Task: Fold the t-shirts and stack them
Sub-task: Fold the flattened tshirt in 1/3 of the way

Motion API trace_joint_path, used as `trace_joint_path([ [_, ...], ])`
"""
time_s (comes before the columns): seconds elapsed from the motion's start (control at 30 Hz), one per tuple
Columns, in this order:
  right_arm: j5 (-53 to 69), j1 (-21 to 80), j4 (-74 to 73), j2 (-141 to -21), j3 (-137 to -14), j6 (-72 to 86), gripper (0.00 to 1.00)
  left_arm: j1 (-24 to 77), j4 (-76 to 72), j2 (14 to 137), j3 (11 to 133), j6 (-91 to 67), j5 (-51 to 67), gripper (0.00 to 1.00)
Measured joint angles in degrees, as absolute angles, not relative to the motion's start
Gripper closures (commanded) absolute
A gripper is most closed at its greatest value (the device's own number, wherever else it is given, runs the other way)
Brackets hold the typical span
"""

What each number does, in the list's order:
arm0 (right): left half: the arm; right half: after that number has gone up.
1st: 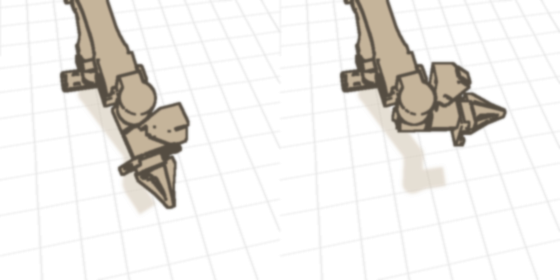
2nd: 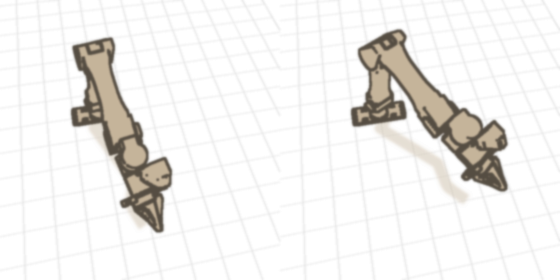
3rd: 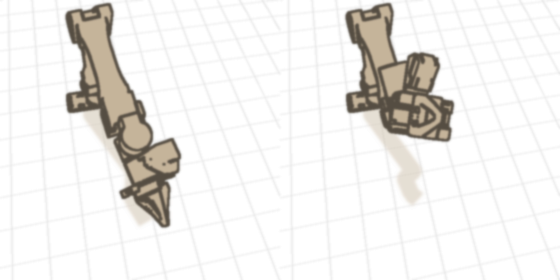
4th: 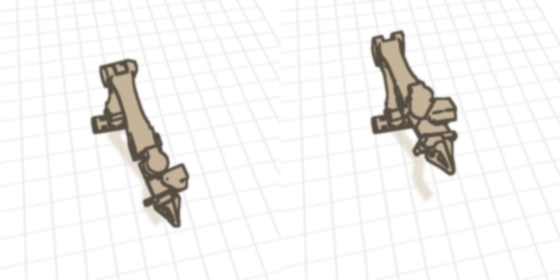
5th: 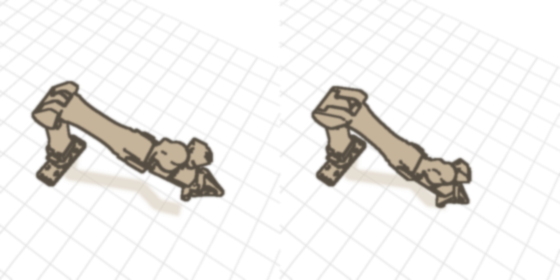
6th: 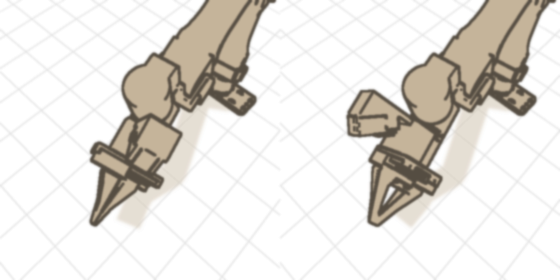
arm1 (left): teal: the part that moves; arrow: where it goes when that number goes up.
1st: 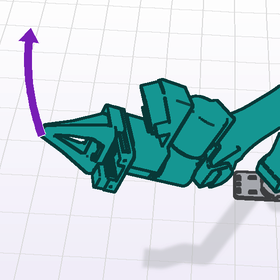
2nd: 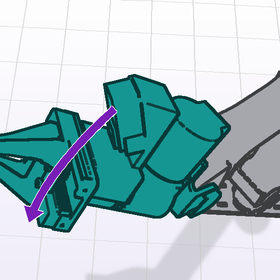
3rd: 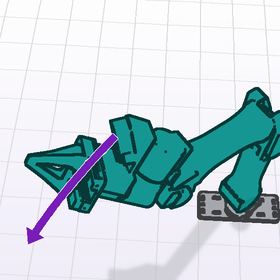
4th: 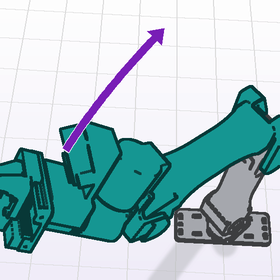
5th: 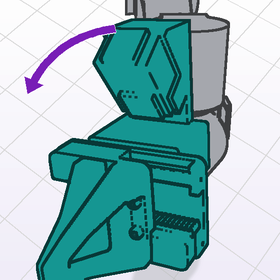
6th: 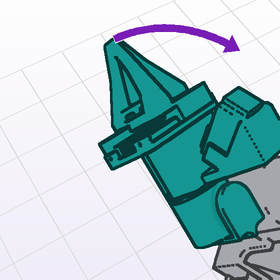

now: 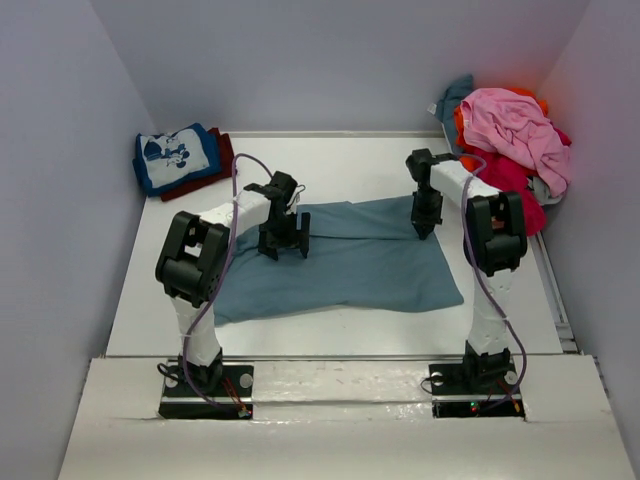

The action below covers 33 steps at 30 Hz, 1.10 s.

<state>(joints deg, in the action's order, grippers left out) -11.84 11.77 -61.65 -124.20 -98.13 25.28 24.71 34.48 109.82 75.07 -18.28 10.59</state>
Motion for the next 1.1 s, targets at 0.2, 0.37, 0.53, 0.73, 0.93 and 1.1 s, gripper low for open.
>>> trace_joint_path([
  [0.2, -13.3, 10.0, -62.8, -124.2, -99.9, 25.3, 0.93, 24.7, 34.3, 109.7, 74.9, -18.3, 10.6, 0.08],
  [0.37, -13.8, 9.0, -63.0, -124.1, -100.9, 25.3, 0.93, 24.7, 34.3, 109.6, 74.8, -18.3, 10.6, 0.08],
  [0.53, -13.7, 8.7, -63.1, -124.1, -100.9, 25.2, 0.88, 24.7, 34.2, 109.6, 74.8, -18.3, 10.6, 0.08],
  [0.73, -13.4, 8.7, -63.1, -124.1, -100.8, 24.9, 0.52, 24.7, 34.2, 109.6, 74.8, -18.3, 10.6, 0.08],
  [0.93, -12.8, 8.6, -63.1, -123.6, -100.8, 24.4, 0.45, 24.7, 34.2, 109.6, 74.8, -18.3, 10.6, 0.08],
  [1.1, -12.0, 8.6, -63.2, -122.9, -101.3, 24.3, 0.56, 24.7, 34.2, 109.6, 74.8, -18.3, 10.6, 0.08],
])
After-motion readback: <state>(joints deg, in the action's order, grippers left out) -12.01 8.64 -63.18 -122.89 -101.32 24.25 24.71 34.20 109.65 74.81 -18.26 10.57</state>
